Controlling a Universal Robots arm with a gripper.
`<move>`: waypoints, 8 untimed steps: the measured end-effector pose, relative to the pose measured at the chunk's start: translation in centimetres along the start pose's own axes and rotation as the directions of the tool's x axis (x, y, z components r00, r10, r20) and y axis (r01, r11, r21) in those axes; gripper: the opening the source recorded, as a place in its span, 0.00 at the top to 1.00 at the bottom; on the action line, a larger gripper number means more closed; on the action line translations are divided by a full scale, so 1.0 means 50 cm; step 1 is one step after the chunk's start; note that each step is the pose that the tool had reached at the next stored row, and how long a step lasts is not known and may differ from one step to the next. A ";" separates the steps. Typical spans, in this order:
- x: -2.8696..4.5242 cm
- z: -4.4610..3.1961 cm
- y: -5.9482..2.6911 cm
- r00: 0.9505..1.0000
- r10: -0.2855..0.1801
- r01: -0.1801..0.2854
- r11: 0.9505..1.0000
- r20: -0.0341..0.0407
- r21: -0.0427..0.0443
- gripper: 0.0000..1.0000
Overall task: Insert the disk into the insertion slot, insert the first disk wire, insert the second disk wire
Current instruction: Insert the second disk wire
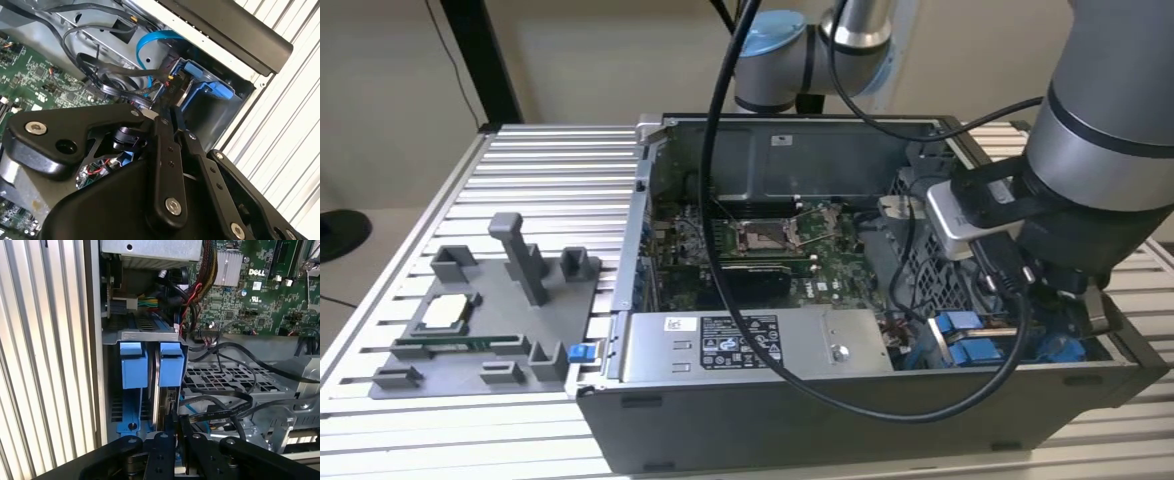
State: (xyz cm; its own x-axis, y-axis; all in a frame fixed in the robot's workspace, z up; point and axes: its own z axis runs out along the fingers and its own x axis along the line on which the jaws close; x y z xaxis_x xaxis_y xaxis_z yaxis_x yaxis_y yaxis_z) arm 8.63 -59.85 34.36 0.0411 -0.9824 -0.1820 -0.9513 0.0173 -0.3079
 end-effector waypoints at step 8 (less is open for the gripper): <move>0.001 0.008 0.002 1.000 0.000 0.000 1.000 -0.001 0.000 1.00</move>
State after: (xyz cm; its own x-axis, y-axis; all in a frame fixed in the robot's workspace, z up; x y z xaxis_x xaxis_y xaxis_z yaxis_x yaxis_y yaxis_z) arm 8.67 -59.85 33.97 0.0408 -0.9825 -0.1815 -0.9513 0.0173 -0.3078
